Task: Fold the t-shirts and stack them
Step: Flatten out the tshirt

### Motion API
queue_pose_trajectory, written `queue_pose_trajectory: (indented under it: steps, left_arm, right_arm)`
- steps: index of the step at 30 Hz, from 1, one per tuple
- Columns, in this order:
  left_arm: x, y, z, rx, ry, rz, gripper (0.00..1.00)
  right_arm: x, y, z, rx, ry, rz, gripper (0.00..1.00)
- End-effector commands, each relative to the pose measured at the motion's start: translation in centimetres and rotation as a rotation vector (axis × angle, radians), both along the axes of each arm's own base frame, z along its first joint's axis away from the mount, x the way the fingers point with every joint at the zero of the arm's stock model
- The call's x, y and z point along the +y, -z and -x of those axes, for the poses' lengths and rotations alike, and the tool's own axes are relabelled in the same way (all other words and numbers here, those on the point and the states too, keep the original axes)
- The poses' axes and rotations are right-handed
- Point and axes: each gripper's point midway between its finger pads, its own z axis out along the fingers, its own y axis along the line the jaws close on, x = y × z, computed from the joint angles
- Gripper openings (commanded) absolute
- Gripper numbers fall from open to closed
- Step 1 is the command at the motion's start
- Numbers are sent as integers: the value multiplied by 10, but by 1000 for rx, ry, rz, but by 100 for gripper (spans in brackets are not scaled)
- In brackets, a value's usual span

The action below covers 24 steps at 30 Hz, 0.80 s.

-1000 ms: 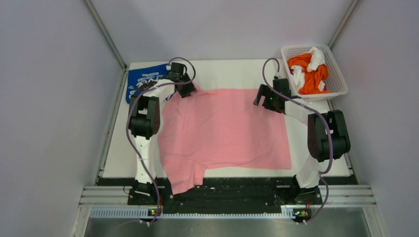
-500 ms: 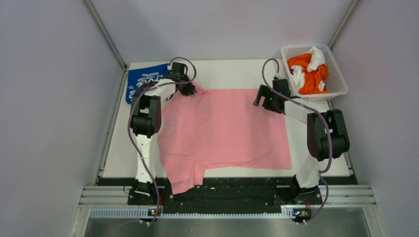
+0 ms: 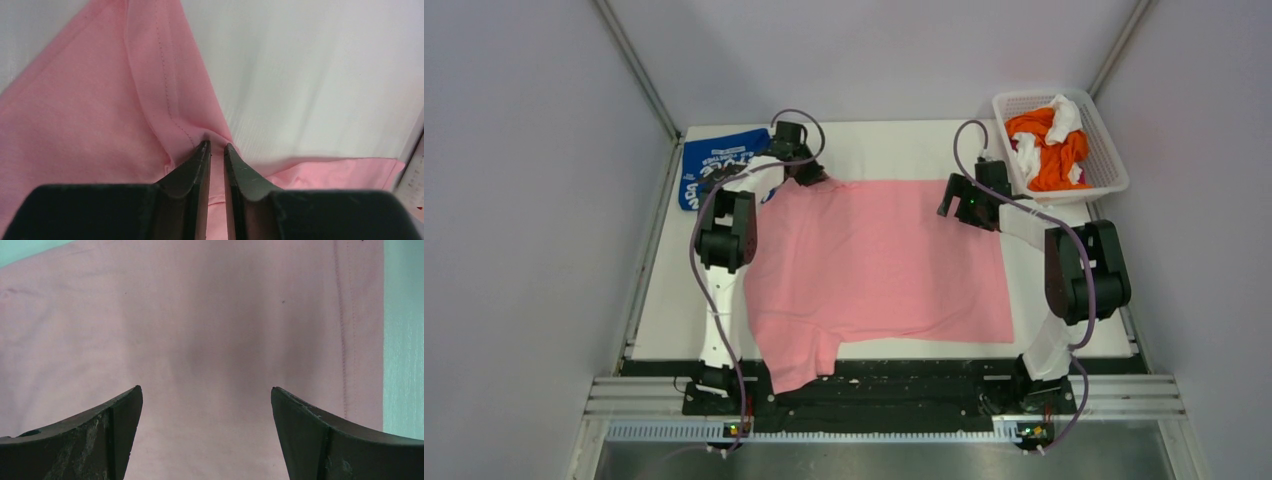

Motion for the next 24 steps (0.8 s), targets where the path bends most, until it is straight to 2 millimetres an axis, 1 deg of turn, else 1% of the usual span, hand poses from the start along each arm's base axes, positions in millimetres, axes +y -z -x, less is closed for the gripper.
queue_pose_trajectory:
  steps: [1, 4, 5, 9, 12, 15, 19, 22, 24]
  left_arm:
    - [-2, -15, 3, -16, 13, 5, 21]
    - [5, -18, 16, -10, 3, -40, 22]
    - [7, -22, 17, -18, -1, -52, 23]
    - [15, -45, 15, -67, -14, -90, 23]
    - [20, -57, 14, -94, -23, -112, 24]
    - [26, -57, 21, -77, -39, -139, 24]
    - [32, -48, 37, -47, -52, -150, 25]
    - [33, -41, 42, -31, -54, -151, 26]
    - [32, -37, 41, -23, -52, -145, 27]
  right_arm:
    - [-2, -11, -10, -46, 4, 13, 97]
    - [-2, -11, -10, -47, 4, 13, 97]
    - [-2, -11, -11, -48, 3, 13, 97]
    - [-2, -10, -11, -47, 3, 13, 97]
    - [-2, -9, -10, -45, 3, 13, 97]
    - [-2, -9, -9, -42, 2, 14, 97]
    - [-2, -8, -8, -41, 0, 16, 98]
    - [-3, -8, -8, -42, 0, 17, 98]
    - [-3, -8, -9, -43, 1, 17, 98]
